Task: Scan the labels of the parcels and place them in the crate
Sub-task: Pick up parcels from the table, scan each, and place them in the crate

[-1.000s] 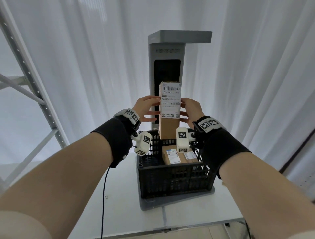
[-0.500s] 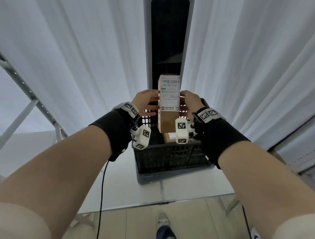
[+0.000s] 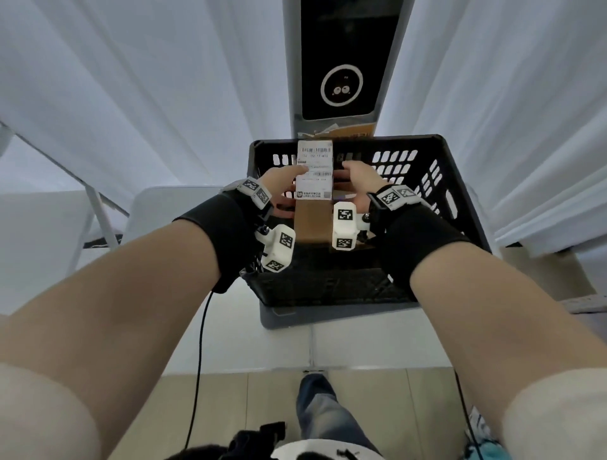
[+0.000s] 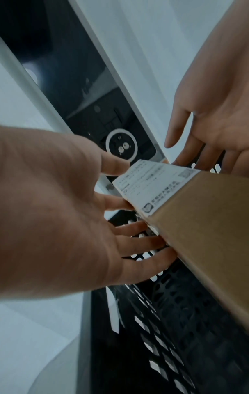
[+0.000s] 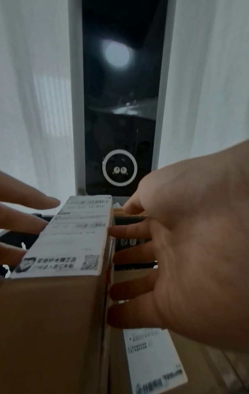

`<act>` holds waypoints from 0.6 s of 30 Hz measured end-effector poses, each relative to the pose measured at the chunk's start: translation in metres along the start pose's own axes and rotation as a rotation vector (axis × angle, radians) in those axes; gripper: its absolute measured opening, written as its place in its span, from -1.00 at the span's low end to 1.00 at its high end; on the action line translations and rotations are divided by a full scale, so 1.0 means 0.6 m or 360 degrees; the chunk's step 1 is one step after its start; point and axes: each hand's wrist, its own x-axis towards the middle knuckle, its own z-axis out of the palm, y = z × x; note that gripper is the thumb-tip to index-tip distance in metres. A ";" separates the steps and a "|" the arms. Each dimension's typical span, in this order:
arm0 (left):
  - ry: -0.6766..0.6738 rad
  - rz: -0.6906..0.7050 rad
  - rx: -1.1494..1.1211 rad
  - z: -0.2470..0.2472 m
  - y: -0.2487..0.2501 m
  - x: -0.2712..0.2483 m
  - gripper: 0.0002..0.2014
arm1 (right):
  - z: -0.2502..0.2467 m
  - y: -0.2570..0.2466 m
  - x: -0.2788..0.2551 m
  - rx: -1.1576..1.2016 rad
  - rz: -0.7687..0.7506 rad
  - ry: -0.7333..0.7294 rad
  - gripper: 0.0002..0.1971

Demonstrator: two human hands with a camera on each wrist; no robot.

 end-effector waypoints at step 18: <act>0.0207 -0.0234 0.0041 0.026 -0.042 0.174 -0.63 | 0.041 0.059 0.157 -0.0131 0.0331 -0.0298 -0.70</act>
